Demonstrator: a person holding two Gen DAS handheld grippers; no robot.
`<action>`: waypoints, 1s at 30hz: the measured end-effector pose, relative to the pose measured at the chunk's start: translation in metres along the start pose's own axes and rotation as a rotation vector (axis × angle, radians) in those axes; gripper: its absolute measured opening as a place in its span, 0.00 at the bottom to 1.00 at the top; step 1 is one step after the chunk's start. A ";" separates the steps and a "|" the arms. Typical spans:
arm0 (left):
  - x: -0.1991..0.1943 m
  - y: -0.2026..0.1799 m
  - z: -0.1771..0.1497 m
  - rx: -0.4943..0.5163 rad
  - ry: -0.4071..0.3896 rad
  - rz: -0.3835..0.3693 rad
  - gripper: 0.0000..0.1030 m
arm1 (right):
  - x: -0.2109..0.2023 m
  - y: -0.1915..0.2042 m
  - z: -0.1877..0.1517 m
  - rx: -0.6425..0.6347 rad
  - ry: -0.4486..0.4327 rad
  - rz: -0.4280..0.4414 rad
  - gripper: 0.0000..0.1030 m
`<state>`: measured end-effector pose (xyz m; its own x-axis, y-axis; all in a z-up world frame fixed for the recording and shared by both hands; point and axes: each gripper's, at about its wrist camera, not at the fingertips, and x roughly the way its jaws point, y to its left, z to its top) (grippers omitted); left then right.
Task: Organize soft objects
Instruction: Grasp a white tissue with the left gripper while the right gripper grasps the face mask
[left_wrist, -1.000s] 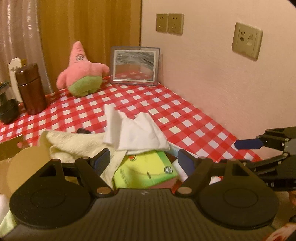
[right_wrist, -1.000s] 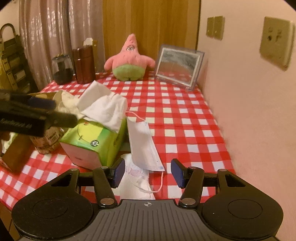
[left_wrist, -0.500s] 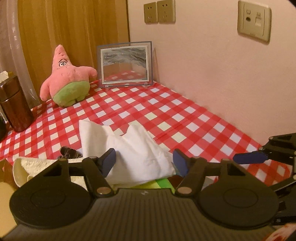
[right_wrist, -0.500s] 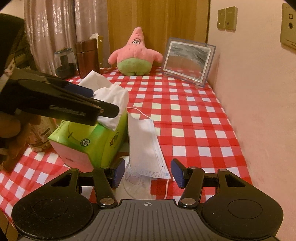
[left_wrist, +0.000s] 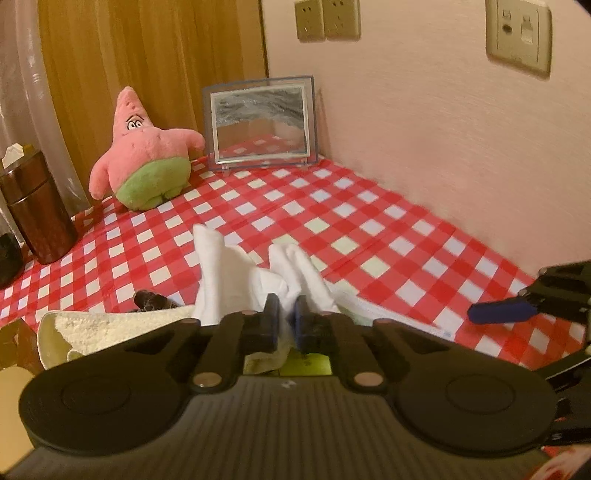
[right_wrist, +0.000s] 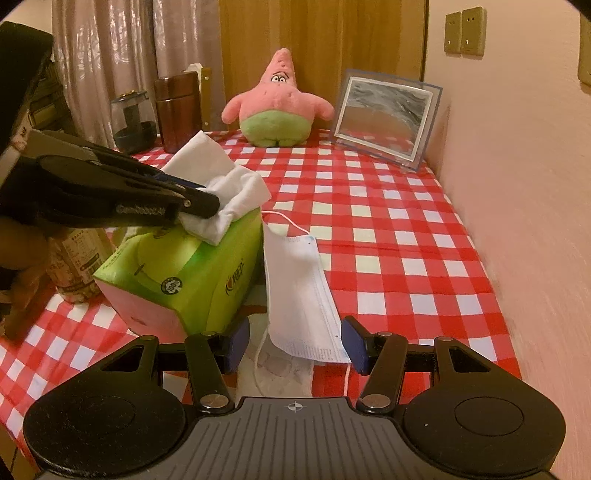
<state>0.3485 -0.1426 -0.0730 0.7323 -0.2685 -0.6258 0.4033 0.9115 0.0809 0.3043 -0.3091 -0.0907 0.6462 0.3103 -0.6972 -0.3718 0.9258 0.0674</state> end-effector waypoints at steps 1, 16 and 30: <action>-0.004 0.001 0.001 -0.010 -0.009 -0.004 0.06 | 0.001 0.000 0.001 -0.002 -0.001 0.000 0.54; -0.078 0.052 0.032 -0.236 -0.156 -0.120 0.06 | 0.024 0.001 0.002 -0.020 0.022 0.017 0.54; -0.096 0.052 0.033 -0.201 -0.156 -0.082 0.06 | 0.044 0.000 0.005 -0.051 0.036 0.012 0.42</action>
<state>0.3173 -0.0797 0.0167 0.7834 -0.3749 -0.4957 0.3595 0.9240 -0.1306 0.3360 -0.2949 -0.1181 0.6178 0.3126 -0.7215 -0.4136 0.9096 0.0398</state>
